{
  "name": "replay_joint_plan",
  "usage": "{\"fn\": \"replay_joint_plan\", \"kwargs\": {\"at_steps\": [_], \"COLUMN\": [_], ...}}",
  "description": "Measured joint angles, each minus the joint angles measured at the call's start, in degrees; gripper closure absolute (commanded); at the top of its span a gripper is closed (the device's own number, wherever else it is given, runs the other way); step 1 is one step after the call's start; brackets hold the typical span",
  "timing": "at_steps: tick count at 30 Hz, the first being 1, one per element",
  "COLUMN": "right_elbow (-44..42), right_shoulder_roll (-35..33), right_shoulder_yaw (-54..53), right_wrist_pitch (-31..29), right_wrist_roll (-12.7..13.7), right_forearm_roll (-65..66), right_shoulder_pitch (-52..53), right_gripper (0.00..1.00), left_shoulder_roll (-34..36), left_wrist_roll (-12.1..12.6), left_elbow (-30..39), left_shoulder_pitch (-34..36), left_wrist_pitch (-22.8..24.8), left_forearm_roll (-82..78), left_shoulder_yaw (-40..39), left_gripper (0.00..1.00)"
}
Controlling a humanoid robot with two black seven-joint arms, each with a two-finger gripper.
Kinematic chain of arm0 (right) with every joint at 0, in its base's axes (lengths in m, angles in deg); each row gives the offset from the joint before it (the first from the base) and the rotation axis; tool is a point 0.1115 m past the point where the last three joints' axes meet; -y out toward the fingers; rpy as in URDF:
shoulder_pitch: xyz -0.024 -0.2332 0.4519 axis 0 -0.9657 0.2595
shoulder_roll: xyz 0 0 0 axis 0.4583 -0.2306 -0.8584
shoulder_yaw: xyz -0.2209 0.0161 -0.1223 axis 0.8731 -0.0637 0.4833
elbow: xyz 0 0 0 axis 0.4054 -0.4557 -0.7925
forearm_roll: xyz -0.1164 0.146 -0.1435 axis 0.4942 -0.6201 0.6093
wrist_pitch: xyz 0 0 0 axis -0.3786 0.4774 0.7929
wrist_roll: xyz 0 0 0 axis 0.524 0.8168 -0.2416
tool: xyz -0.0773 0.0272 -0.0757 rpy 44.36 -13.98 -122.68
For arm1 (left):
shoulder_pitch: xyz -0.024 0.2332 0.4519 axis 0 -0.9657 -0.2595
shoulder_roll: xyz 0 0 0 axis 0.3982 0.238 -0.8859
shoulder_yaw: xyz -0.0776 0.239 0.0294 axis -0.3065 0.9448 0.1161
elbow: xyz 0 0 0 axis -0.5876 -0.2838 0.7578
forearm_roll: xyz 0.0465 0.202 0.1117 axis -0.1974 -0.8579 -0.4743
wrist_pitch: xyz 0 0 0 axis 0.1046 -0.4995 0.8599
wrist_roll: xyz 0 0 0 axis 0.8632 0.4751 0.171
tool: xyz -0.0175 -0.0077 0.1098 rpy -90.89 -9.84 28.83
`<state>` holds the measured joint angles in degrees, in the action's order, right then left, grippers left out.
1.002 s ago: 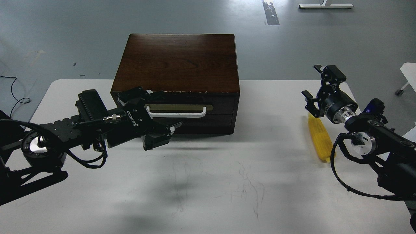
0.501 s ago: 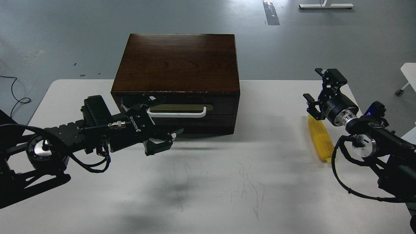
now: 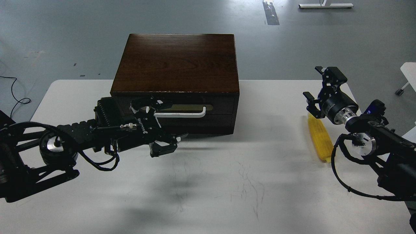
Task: Put corn in drawer with both arms
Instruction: 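Hook the left gripper onto the white drawer handle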
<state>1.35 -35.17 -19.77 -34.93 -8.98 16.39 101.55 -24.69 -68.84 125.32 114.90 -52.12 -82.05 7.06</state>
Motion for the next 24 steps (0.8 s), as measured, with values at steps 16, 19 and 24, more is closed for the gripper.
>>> {"fn": "replay_joint_plan", "kwargs": {"at_steps": [16,19,24], "right_elbow": [0.0,-0.3,-0.8], "right_shoulder_roll": [-0.2,-0.2,-0.1], "right_shoulder_yaw": [-0.2,-0.3,-0.3], "right_wrist_pitch": [0.0,0.0,0.0], "right_wrist_roll": [0.0,0.0,0.0], "right_forearm_roll": [0.0,0.0,0.0], "right_shoulder_pitch": [-0.2,-0.2,-0.3], "right_gripper": [0.0,0.0,0.0], "left_shoulder_roll": [-3.4,-3.6,-3.7], "left_wrist_roll": [0.0,0.0,-0.1], "left_elbow": [-3.7,-4.4,-4.6], "left_shoulder_pitch": [0.9,0.9,0.9], "left_wrist_pitch": [2.2,2.3,2.5], "left_forearm_roll": [0.0,0.0,0.0], "left_shoulder_yaw": [0.0,0.1,1.1], "left_gripper": [0.01,0.01,0.01]}}
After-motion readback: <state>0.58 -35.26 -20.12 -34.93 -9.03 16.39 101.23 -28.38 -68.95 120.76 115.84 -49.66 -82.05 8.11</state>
